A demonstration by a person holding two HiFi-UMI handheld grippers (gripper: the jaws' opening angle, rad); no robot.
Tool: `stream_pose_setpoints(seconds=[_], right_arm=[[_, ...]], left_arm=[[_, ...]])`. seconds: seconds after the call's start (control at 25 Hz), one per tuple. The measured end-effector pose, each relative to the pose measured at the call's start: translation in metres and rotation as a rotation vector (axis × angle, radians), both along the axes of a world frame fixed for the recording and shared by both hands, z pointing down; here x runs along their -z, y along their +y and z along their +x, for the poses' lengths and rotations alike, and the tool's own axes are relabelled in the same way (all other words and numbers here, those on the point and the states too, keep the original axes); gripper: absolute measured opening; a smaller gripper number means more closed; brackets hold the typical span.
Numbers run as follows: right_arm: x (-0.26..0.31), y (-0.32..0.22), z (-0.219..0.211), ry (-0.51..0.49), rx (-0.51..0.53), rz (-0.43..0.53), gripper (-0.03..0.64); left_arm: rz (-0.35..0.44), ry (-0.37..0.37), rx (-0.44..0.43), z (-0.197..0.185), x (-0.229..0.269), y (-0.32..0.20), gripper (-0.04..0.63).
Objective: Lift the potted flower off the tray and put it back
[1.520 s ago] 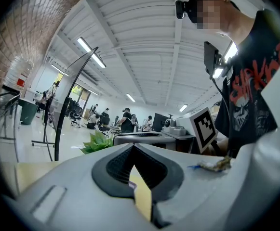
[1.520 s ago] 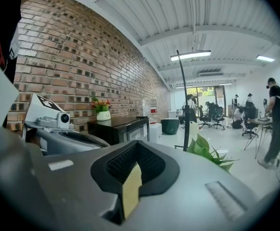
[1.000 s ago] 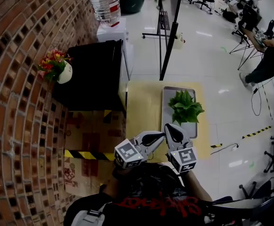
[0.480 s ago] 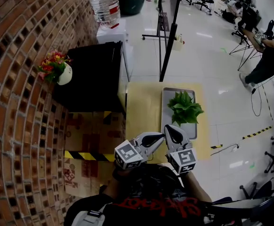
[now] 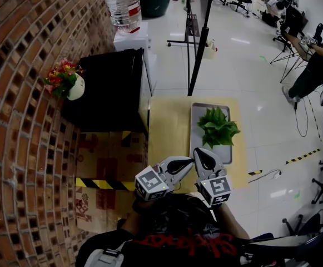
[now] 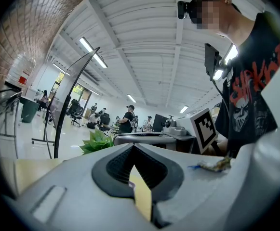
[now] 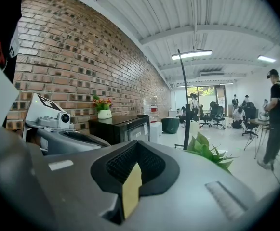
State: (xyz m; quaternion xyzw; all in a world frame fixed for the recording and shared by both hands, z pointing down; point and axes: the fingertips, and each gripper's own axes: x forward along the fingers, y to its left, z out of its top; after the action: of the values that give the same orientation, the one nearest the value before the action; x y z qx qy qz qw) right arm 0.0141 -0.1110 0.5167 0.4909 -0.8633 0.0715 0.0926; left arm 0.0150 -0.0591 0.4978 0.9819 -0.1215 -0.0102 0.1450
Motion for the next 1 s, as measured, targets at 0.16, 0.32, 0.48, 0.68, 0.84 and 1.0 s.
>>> stream_pose_setpoints(seconds=[0.16,0.32,0.48,0.68,0.84,1.0], right_arm=[[-0.002,0.000,0.000,0.001,-0.002,-0.002,0.002],[-0.002,0.001,-0.001,0.004,-0.002,-0.005,0.003],[-0.002,0.000,-0.002,0.007,-0.001,-0.005,0.002],[-0.003,0.000,-0.004,0.009,0.002,-0.008,0.002],[-0.003,0.000,-0.005,0.010,0.001,-0.007,0.002],[-0.005,0.001,-0.005,0.012,0.002,-0.015,0.002]], left_arm=[[0.007,-0.003,0.005,-0.002,-0.009,-0.001,0.000],[-0.014,-0.008,0.008,-0.003,-0.005,0.000,0.000],[-0.014,0.010,-0.004,-0.004,-0.016,0.001,0.000],[-0.017,0.016,-0.005,-0.004,-0.010,0.001,0.000],[-0.023,0.001,0.008,-0.006,-0.012,-0.001,0.000],[-0.030,0.027,-0.004,-0.005,-0.006,0.001,0.000]])
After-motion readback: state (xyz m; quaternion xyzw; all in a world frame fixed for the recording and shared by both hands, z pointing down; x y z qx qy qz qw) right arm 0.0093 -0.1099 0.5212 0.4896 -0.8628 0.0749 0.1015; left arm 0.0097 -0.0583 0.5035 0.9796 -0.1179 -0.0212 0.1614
